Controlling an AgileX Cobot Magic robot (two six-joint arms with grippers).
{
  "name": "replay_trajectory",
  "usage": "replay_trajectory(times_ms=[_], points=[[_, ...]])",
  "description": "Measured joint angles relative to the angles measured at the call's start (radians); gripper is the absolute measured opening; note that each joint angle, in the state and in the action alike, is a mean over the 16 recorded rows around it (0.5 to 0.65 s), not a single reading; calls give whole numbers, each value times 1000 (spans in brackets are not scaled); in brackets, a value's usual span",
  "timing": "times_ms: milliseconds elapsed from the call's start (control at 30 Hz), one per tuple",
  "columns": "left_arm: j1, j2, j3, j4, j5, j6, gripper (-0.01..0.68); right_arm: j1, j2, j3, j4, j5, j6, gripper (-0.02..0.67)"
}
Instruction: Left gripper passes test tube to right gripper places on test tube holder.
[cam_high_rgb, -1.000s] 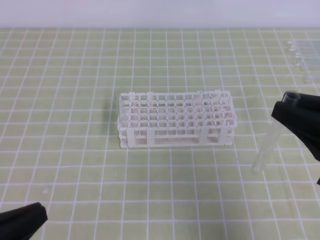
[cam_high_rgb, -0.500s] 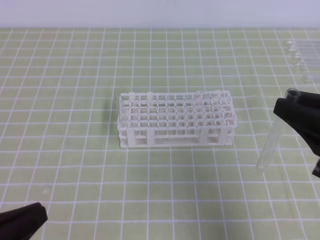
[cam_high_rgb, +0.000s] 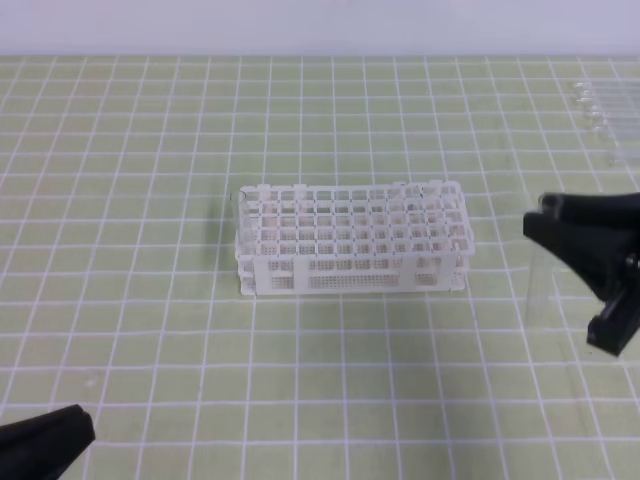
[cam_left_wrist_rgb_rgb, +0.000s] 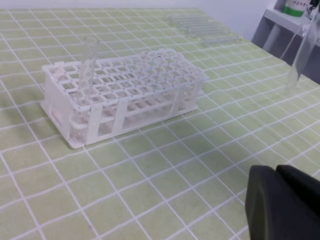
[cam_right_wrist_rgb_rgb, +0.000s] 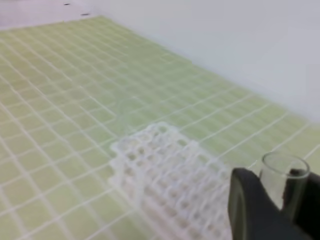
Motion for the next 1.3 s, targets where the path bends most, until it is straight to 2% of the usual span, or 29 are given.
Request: replay_trajectory(times_ms=[133,233,433,533,733,1000,1133,1300], points=[[0,1,0,0,1,0,-2,41,19,-63,-15,-50,-46,108],[0,2,0,1,2,0,-2,84,38,-127,-49,-99,-29,108],[0,3,0,2,2,0,-2,197,109,-277,-194,-232,147,108],[0,3,0,4,2,0,-2,260,159,-344,-308,-326,318,108],[0,3,0,9,2,0,-2,391,262,-435,-591,-599,767,107],[0,1,0,13,4,-1,-2,552,383,-457,-982,-1033,1357,105],[0,1,0,13,4,-1,-2,606,438,-444,-1124,-1191,1530,105],[0,1,0,13,5,-1,-2,643,504,-433,-1244,-1301,1689,105]])
